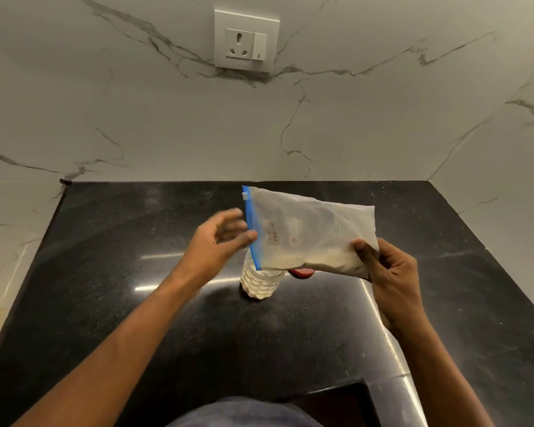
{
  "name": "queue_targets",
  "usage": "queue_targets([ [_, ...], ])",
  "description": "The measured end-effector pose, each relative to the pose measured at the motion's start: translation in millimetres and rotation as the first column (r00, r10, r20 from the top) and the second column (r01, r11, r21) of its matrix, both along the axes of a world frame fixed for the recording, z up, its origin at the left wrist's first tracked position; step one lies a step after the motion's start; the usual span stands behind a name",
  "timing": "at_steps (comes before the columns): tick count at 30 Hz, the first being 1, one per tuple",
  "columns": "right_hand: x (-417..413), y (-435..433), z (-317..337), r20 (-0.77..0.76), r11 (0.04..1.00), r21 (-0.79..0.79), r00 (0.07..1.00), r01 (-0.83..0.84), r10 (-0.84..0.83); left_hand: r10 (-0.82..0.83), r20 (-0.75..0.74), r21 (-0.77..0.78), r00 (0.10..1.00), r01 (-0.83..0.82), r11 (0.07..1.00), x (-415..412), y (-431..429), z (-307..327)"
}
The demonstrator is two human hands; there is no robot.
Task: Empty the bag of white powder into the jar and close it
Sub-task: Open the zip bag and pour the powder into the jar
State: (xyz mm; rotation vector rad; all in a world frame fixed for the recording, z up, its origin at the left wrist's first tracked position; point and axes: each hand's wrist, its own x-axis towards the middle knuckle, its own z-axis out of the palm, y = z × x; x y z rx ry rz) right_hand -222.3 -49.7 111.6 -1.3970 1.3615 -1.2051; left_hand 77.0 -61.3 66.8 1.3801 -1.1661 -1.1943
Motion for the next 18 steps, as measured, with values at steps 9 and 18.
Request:
queue_targets([
  [9, -1, 3, 10, 0.015, 0.994, -0.104, 0.999, 0.041, -0.039, -0.035, 0.023, -0.141, 0.999, 0.038, 0.989, -6, -11, -17],
  [18, 4, 5, 23, -0.072, 0.987, -0.16, 0.997, -0.021, 0.009, -0.047, -0.045, -0.123, 0.998, 0.041, 0.992, -12, -7, -22],
])
